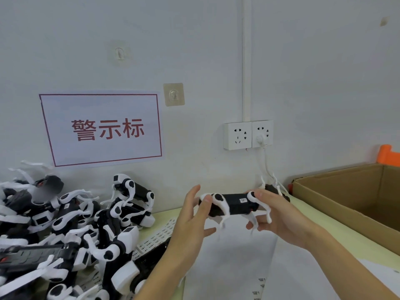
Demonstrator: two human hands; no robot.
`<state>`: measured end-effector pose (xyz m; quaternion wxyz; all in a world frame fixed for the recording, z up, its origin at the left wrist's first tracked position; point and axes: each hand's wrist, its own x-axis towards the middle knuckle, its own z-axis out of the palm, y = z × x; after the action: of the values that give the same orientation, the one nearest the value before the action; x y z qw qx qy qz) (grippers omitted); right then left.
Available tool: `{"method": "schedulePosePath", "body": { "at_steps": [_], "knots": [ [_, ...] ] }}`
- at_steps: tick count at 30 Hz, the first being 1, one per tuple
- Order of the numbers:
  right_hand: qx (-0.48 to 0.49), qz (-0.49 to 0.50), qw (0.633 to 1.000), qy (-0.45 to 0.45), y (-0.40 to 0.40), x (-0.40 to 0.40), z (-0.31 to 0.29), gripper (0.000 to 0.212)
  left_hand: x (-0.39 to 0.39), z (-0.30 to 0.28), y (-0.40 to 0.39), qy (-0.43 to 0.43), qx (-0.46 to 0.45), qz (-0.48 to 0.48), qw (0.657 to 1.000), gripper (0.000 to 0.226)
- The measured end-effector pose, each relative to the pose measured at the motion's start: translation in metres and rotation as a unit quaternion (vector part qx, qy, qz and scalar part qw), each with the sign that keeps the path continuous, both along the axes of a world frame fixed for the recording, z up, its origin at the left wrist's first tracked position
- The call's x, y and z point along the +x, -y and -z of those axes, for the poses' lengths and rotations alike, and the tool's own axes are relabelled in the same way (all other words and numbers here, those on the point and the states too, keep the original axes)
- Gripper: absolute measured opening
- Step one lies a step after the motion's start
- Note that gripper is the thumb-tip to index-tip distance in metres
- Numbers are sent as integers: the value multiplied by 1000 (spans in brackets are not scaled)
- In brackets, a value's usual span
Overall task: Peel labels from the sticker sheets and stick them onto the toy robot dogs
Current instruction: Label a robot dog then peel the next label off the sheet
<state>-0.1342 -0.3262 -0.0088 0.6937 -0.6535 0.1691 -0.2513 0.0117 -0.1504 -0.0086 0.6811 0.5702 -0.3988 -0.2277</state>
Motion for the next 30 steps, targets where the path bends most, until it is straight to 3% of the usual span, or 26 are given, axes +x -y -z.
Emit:
{"method": "schedulePosePath", "body": {
  "at_steps": [3, 5, 8, 10, 14, 19, 20, 25, 30],
  "knots": [
    [59, 88, 994, -38, 18, -11, 17, 43, -12, 14, 3, 186, 27, -48, 981, 51],
    [85, 169, 980, -62, 28, -19, 26, 38, -25, 24, 4, 365, 40, -63, 928, 54],
    [80, 257, 958, -97, 36, -27, 34, 30, -39, 51, 13, 534, 128, -34, 835, 54],
    [100, 282, 950, -90, 38, -32, 35, 28, -39, 68, 17, 563, 199, -4, 802, 49],
    [199, 334, 920, 38, 47, -40, 35, 20, -29, 79, 23, 538, 251, 16, 804, 39],
    [299, 412, 797, 326, 68, -55, 32, 34, -26, 84, 27, 539, 253, 19, 804, 38],
    [284, 419, 800, 322, 70, -59, 32, 40, -25, 84, 28, 537, 251, 20, 805, 38],
    [118, 359, 919, 111, 58, -53, 38, 48, -26, 86, 26, 537, 236, 15, 810, 38],
    [7, 290, 957, -28, 46, -38, 38, 29, -27, 82, 25, 535, 239, 19, 810, 39]
  ]
}}
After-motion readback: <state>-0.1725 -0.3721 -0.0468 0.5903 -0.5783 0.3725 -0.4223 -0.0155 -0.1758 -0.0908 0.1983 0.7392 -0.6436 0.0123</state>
